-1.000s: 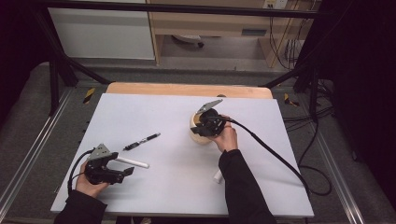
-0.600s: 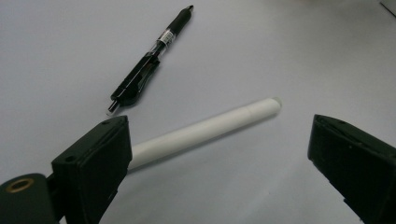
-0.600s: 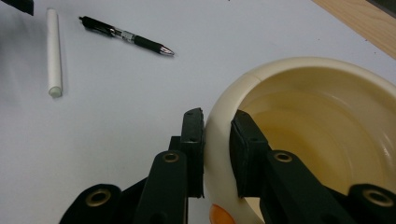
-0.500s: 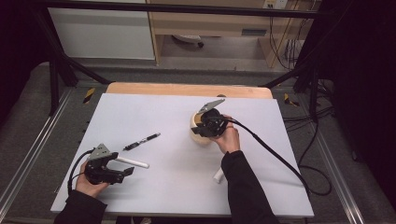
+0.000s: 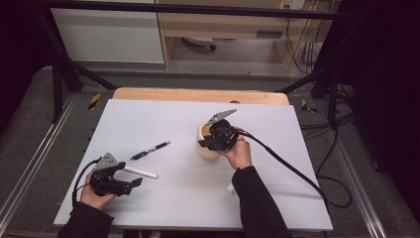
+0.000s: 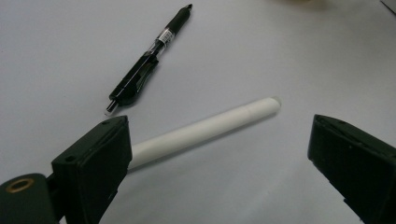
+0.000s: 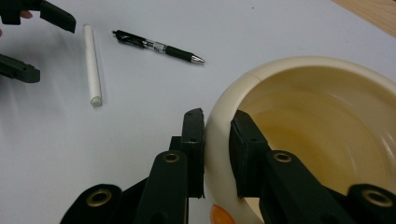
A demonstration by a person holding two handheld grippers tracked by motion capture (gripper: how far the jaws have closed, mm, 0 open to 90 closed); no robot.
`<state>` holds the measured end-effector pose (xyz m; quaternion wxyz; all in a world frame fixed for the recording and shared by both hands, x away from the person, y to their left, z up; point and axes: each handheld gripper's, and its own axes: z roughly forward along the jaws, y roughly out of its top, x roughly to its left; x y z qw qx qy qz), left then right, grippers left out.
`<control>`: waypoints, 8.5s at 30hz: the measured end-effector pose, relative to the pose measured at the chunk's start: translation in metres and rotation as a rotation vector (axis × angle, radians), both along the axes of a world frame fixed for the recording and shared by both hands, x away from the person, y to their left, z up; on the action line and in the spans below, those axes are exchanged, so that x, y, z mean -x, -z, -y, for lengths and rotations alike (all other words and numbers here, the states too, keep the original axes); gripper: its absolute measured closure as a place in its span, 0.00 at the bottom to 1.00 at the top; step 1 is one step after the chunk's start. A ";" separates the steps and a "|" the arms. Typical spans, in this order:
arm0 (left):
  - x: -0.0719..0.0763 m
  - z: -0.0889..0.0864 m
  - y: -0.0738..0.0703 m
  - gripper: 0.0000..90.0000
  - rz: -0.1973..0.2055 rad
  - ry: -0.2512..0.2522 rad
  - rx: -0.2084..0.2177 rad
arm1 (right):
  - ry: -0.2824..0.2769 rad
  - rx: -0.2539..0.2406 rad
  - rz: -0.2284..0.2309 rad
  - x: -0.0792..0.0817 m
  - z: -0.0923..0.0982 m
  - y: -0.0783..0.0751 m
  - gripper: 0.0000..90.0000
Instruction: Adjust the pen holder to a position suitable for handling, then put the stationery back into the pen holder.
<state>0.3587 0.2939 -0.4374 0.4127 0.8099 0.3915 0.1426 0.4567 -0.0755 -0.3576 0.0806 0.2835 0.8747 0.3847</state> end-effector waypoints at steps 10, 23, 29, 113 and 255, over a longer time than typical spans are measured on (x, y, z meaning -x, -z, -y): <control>0.000 0.000 0.000 0.07 0.003 0.002 -0.001 | -0.023 0.001 -0.008 0.003 -0.021 0.006 0.87; 0.000 0.000 -0.001 0.07 0.004 0.002 0.001 | -0.050 0.013 -0.016 0.002 -0.042 0.009 0.87; 0.000 0.000 -0.001 0.07 0.004 0.003 0.000 | -0.040 0.017 -0.036 0.000 -0.046 0.014 0.86; 0.000 0.002 0.000 0.07 -0.013 0.001 -0.006 | 0.208 -0.118 -0.030 0.076 0.120 0.050 0.04; 0.001 0.007 -0.002 0.07 -0.014 0.022 -0.013 | 0.116 -0.042 -0.051 0.077 0.107 0.083 1.00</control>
